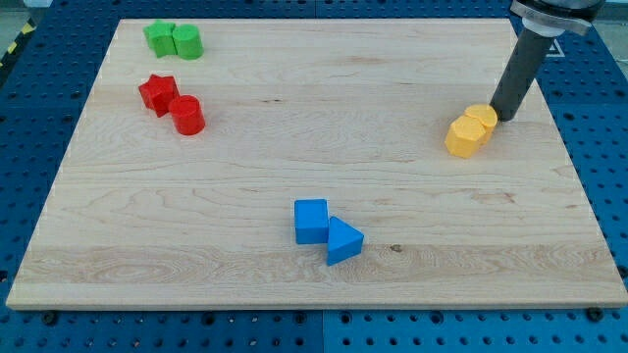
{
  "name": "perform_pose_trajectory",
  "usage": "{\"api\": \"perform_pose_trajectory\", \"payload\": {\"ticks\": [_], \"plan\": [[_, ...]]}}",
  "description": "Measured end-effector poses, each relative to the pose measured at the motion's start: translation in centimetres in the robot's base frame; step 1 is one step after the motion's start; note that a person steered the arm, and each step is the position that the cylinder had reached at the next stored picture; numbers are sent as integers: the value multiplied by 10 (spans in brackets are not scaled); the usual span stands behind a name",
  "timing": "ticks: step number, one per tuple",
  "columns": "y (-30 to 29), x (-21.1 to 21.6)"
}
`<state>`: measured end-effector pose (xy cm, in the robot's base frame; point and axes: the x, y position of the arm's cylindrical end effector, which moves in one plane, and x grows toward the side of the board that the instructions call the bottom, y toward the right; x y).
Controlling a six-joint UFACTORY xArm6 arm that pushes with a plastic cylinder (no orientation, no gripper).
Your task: Move the yellow blocks diagonal to the top right of the triangle
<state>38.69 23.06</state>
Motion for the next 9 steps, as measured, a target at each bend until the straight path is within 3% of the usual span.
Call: {"api": "perform_pose_trajectory", "payload": {"ticks": [3,8,9], "plan": [[-35,19],[-78,102],[-84,144]]}}
